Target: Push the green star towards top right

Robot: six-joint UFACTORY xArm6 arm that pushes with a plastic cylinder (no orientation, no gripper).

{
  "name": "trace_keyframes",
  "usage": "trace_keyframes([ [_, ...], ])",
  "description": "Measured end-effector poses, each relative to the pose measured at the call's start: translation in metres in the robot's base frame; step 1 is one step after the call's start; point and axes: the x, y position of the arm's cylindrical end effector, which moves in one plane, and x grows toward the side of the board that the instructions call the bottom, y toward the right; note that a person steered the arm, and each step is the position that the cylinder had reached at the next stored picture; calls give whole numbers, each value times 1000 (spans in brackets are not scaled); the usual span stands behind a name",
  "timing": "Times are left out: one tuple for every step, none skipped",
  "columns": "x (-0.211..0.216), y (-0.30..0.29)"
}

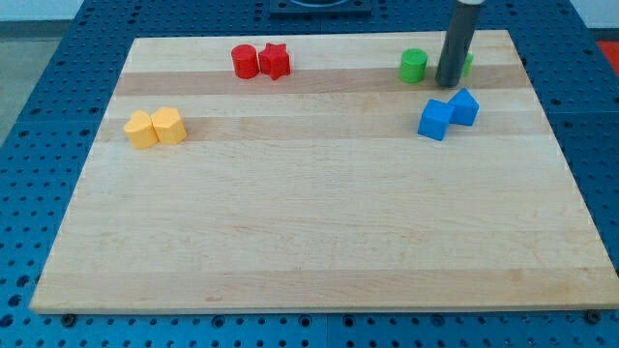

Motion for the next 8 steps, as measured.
trace_keyframes([
  [-2, 23],
  [-2, 49],
  [-1, 56],
  [-2, 36],
  [-4, 15],
  [-20, 15],
  [-36, 15],
  [-42, 15],
])
